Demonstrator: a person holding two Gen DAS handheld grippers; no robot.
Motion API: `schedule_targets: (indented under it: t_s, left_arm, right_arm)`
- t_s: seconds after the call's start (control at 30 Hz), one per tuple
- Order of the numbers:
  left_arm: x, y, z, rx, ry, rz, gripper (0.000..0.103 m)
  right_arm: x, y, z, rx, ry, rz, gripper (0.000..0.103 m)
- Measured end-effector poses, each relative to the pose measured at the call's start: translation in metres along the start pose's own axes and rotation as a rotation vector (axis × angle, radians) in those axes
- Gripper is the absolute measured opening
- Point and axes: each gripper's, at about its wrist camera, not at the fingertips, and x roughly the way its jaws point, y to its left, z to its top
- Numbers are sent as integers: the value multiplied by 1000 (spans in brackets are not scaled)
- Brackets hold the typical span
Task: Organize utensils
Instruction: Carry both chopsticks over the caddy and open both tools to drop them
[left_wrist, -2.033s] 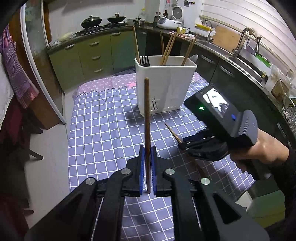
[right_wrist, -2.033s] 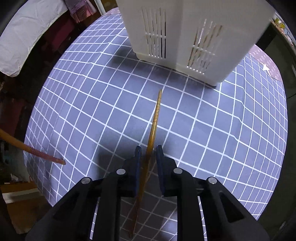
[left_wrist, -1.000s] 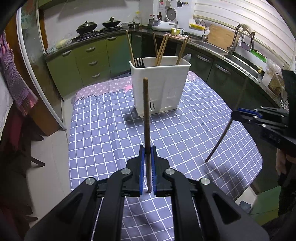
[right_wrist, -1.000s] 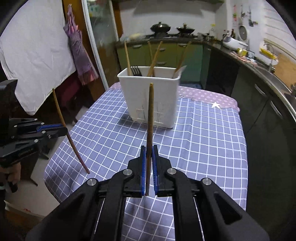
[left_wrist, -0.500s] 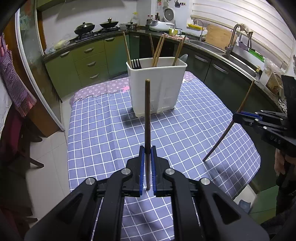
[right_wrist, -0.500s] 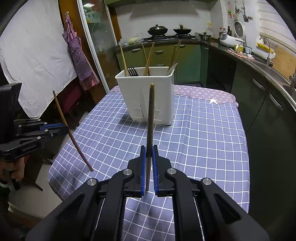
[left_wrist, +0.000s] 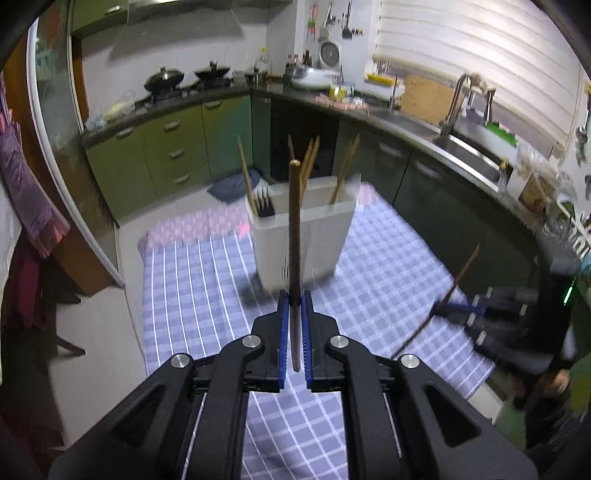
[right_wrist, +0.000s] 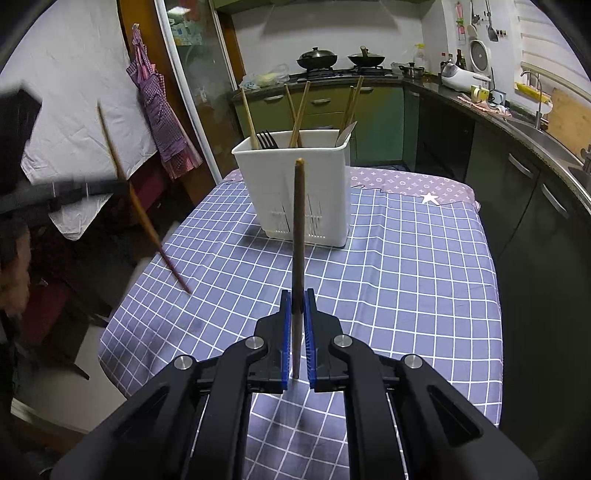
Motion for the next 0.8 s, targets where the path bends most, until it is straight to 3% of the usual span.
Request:
schedule_targets:
  t_s: [0.23, 0.37, 0.5, 0.67, 0.8]
  left_arm:
    - [-30, -2, 86, -3, -180, 9, 7]
    - [-19, -4, 116, 8, -242, 29, 7]
    - [23, -5, 125, 5, -223, 63, 7]
    - [77, 4, 114, -19, -117, 84, 7]
    - [94, 8, 103, -18, -71, 102, 10]
  right_arm:
    - [0, -4, -1, 4, -1, 10, 8]
    - [-1, -4, -1, -1, -1, 19, 8]
    - [0, -5, -1, -1, -5, 28, 8]
    - [0, -7, -1, 4, -4, 32, 8]
    - [1, -10, 1, 10, -1, 36, 8]
